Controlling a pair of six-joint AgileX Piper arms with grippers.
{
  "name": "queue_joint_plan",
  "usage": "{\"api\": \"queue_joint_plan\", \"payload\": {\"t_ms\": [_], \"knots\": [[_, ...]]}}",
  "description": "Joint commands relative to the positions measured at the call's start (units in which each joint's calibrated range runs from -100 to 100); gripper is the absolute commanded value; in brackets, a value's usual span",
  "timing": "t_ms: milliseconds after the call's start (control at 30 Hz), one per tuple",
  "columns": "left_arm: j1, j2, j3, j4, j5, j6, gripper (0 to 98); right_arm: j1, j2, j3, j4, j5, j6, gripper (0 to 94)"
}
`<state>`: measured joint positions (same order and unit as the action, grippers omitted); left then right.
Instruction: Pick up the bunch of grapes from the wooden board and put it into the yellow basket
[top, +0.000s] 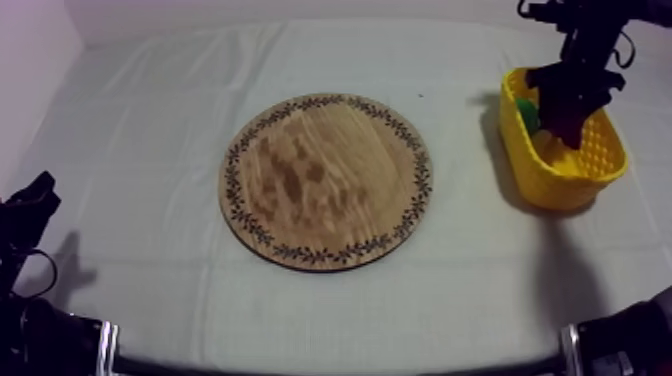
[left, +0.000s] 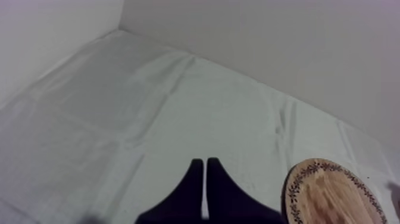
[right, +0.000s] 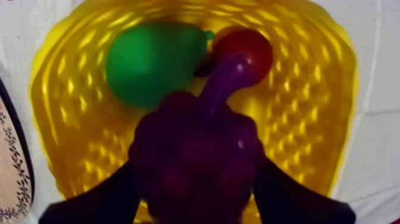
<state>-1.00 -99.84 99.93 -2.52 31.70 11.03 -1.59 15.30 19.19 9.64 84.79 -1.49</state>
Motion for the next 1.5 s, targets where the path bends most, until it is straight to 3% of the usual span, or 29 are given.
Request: {"api": "queue_joint_plan", "payload": {"t_ms": [0,167,300,400,633,1067,1267,1467], "knots": [[0.0,0.0,0.0,0.01,0.0,0.0,0.0,-0.1,0.4,-0.3,-0.1,0.4,0.0,61.6],[0.0,0.0,0.0,0.01,0.0,0.0,0.0,0.2,0.8,-1.9,-1.1,0.9,0.2,72.7],[0.0,0.0,0.0,0.01,0.0,0.0,0.0,1.1,-0.4,-3.4,-2.4,2.0,1.3,73.3],[0.0,0.0,0.0,0.01,0.0,0.0,0.0,1.7,-2.8,-3.4,-2.6,0.7,1.6,65.9],[0.0,0.0,0.0,0.01,0.0,0.0,0.0,2.6,-12.5,2.9,-2.7,-6.4,1.8,37.4],[0.0,0.0,0.0,0.01,0.0,0.0,0.0,2.5,-37.8,27.0,-2.2,-22.3,3.6,6.7],[0.0,0.0,0.0,0.01,0.0,0.0,0.0,1.1,-48.1,35.5,-4.0,-26.7,4.2,1.1],[0.0,0.0,0.0,0.01,0.0,0.0,0.0,0.3,-61.3,45.5,-6.4,-32.5,0.4,0.4]]}}
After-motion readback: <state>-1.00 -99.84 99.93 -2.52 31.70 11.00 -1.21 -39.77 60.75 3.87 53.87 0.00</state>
